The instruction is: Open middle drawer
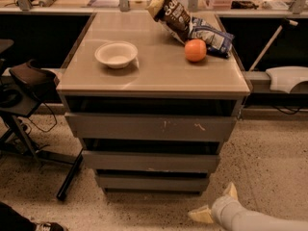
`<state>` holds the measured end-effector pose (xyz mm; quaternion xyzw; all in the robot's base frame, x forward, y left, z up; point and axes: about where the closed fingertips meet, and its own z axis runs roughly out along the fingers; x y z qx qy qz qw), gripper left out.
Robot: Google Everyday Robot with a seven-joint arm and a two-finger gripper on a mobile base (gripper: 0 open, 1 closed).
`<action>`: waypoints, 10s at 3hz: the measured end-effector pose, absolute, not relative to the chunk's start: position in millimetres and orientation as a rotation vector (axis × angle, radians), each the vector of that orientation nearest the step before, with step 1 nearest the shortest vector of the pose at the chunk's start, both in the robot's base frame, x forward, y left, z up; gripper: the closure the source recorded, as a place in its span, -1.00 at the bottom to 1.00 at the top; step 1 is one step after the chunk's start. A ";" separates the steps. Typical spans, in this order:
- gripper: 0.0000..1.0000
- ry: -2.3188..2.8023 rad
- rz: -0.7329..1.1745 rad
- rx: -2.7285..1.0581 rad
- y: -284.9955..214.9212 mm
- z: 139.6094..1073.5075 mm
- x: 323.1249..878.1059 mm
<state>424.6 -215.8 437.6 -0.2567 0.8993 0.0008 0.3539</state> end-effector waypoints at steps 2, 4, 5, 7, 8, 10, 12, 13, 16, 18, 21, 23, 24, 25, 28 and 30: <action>-1.00 2.265 -0.021 -0.817 -169.1 428.6 472.9; -1.00 2.227 0.012 -0.821 -175.2 429.6 492.0; -1.00 2.096 0.079 -0.896 -169.3 446.5 527.7; -1.00 2.029 0.074 -0.948 -173.5 467.4 552.3; -1.00 2.010 0.002 -1.018 -162.5 468.2 559.4; -1.00 1.929 -0.190 -1.103 -117.9 473.4 602.8; -1.00 1.965 -0.167 -1.225 -120.5 436.4 613.4; -1.00 2.010 -0.172 -1.282 -124.4 396.7 615.1; -0.16 2.015 -0.172 -1.287 -125.3 392.9 614.2; 0.77 2.015 -0.172 -1.287 -125.3 403.2 614.2; 1.00 2.011 -0.169 -1.271 -129.2 410.4 607.7; 1.00 2.029 -0.162 -1.230 -134.2 408.4 573.0; 1.00 2.029 -0.162 -1.230 -134.2 410.4 572.9; 1.00 2.006 -0.150 -1.222 -134.5 403.6 545.4; 1.00 2.013 -0.133 -1.215 -130.5 413.9 535.8; 1.00 2.007 -0.126 -1.209 -134.4 413.7 521.3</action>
Offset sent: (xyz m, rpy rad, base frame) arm 0.0373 0.0277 -0.0079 -0.0481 -0.0231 0.0689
